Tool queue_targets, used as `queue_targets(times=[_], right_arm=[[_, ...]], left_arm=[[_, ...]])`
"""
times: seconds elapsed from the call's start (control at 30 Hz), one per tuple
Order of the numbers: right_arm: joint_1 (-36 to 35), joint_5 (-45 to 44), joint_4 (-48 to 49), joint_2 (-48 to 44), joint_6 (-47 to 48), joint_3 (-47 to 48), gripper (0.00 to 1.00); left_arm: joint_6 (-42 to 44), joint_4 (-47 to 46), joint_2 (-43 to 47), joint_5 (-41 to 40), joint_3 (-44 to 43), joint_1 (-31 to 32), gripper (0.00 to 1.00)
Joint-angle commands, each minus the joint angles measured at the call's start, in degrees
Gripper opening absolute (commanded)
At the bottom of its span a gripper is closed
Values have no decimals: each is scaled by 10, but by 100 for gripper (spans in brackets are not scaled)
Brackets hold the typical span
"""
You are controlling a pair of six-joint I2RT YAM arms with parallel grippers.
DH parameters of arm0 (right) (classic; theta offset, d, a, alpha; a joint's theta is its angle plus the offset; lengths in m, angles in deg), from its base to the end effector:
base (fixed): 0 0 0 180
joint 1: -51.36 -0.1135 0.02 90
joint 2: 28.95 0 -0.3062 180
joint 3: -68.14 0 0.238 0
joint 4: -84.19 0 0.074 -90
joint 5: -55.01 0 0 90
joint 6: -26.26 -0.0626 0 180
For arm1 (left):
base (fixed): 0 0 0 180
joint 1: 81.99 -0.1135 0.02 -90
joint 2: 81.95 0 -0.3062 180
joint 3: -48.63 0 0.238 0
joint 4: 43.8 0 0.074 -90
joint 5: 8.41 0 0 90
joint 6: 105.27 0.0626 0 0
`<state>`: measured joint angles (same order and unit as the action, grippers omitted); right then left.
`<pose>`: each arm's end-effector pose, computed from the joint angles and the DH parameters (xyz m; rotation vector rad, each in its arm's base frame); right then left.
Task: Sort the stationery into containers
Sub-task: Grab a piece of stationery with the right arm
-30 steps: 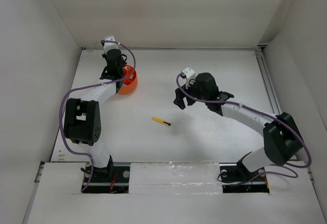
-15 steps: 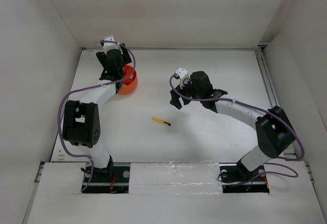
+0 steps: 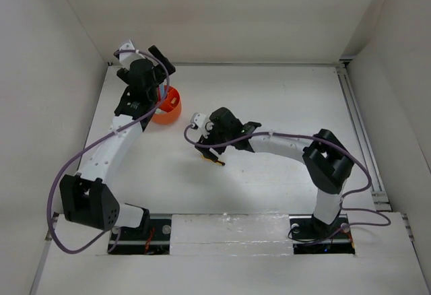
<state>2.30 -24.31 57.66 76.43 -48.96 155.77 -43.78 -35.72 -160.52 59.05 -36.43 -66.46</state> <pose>0.2697 0.3286 0.2416 -1.3397 1.9730 0.5089 0.3220 -0.0646 0.4369 -0.4811 1.5298 -0.2833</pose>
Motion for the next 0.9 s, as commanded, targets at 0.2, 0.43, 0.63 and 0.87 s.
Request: queue_targets(times=[0.2,0.43,0.63,0.87], right_arm=[[-38,-65,-21,28,-22,-37,79],[-38,-75,-21,48,-41,-56,57],[-43,-79,-32,48,-64,-93,0],[-30,-123,-32,-44,-71,-80,0]], left_arm=[[-93,112,83,21,0,-2,100],[-93,111,84,33,0,-2,100],[-93,104,73,47,0,-2,100],[-88,85,36,163,2,-2,100]])
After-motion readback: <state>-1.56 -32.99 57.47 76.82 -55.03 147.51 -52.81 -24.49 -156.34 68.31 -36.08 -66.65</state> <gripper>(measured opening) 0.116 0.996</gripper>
